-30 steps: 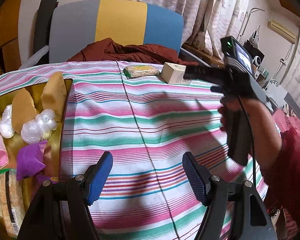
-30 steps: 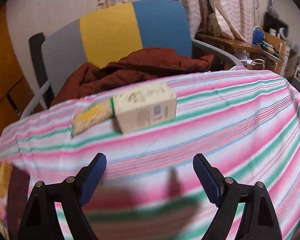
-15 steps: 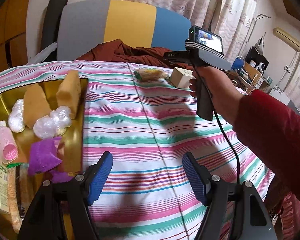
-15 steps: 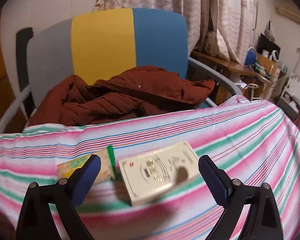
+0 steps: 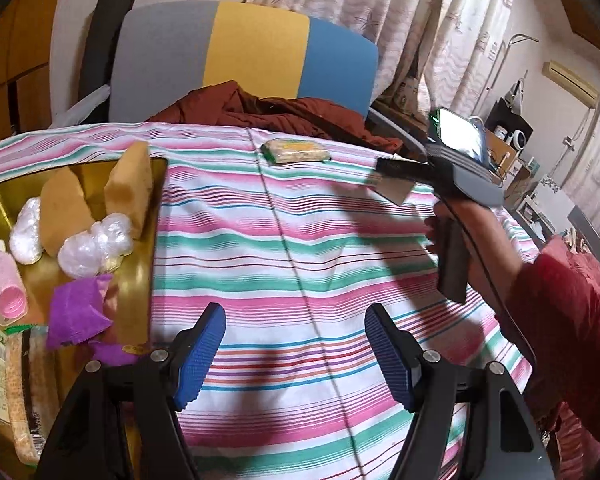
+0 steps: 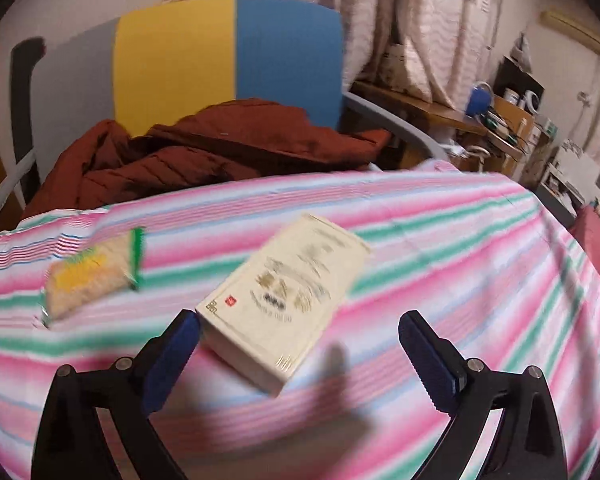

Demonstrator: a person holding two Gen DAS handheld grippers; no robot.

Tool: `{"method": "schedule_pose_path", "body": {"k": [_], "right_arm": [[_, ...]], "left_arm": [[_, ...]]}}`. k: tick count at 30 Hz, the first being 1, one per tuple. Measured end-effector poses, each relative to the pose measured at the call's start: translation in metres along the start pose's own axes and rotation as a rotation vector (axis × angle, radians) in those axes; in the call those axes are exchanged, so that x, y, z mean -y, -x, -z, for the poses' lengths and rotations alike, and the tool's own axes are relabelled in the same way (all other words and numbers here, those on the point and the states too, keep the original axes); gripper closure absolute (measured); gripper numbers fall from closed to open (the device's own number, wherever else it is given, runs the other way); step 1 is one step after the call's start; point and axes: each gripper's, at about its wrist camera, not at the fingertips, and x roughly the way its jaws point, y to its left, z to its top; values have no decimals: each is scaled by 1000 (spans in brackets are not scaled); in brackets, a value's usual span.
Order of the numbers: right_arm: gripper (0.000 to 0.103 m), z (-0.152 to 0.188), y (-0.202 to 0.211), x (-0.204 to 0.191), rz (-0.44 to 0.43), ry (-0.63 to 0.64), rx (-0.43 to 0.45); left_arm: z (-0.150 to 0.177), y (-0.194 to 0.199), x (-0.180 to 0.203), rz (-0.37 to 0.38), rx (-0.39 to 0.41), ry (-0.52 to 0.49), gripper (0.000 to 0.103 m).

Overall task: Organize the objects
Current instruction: 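Move back to the table and grasp the cream box with the right tool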

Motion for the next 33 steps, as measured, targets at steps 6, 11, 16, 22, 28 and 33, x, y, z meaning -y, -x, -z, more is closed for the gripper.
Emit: {"method": "schedule_pose_path", "body": {"k": [6, 11, 16, 22, 28, 33], "right_arm": [[1, 9, 5, 50, -149, -114, 13], [1, 6, -5, 51, -172, -92, 26], [39, 7, -11, 53, -194, -115, 3], [39, 18, -3, 75, -153, -130, -3], [13, 4, -4, 80, -168, -123, 74], [50, 7, -27, 77, -189, -121, -2]], "left_arm": [[-6, -6, 16, 10, -6, -48, 30], [-19, -12, 25, -7, -2, -108, 30], [-41, -24, 26, -16, -5, -118, 30], [-69, -47, 23, -35, -7, -115, 30], [-102, -84, 29, -68, -39, -157, 30], [-129, -121, 26, -81, -86, -158, 29]]}}
